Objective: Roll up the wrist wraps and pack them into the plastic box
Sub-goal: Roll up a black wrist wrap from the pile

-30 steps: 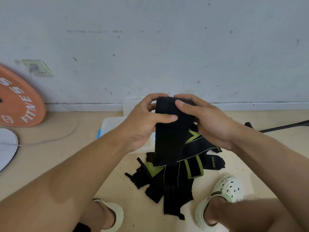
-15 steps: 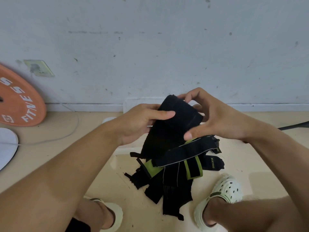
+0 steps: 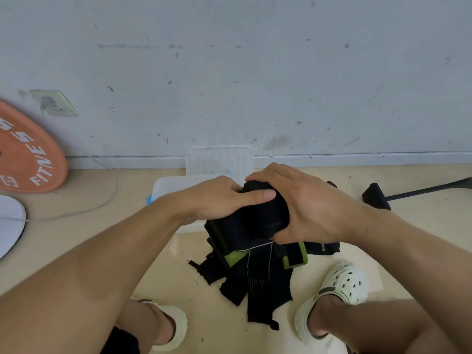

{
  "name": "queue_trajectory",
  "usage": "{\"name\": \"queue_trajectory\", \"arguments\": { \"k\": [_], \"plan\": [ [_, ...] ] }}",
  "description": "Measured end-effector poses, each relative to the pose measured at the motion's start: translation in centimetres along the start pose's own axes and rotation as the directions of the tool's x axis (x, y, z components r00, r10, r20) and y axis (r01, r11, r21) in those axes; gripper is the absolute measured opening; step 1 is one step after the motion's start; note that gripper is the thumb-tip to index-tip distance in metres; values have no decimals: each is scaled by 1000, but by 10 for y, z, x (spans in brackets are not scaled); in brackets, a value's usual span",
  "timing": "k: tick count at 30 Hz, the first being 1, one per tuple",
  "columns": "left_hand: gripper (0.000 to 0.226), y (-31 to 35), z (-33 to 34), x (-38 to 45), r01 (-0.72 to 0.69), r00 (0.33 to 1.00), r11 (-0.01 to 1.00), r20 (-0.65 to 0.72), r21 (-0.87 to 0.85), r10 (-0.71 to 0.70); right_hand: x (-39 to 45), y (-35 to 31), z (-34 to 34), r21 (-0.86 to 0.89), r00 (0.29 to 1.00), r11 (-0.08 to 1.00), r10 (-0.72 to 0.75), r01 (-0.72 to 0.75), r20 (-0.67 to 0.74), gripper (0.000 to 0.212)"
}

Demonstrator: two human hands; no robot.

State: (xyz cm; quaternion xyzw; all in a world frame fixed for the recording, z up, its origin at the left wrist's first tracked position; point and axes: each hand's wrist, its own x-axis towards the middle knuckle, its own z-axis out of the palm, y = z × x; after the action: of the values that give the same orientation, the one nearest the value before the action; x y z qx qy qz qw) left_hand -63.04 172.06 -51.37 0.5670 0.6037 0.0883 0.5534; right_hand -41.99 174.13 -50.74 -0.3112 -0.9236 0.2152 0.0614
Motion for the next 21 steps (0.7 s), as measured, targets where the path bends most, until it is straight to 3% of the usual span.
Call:
{"name": "queue_trajectory", "arguments": {
  "k": [3,7,15,17,21],
  "plan": [
    [64,-3,3,9,-20,996,993,-86,113,30,2,5,3,-25,1000,1000,-5,6,8,82],
    [65,-10,-5,11,-8,987,994,-159,111,26,4,14,5,-149,1000,988,28,-29,-12,75],
    [19,-21,-26,8,-8,967,1000,-254,-3,7,-1,23,4,-274,991,958,56,-88,-121,59],
    [23,-18,-24,7,-27,965,999,-262,-40,15,1,21,2,-298,988,948,73,-110,-133,61],
    [50,-7,4,12,-23,968,998,-251,-52,9,4,7,12,-385,991,914,106,-130,-84,53]
  ]
}}
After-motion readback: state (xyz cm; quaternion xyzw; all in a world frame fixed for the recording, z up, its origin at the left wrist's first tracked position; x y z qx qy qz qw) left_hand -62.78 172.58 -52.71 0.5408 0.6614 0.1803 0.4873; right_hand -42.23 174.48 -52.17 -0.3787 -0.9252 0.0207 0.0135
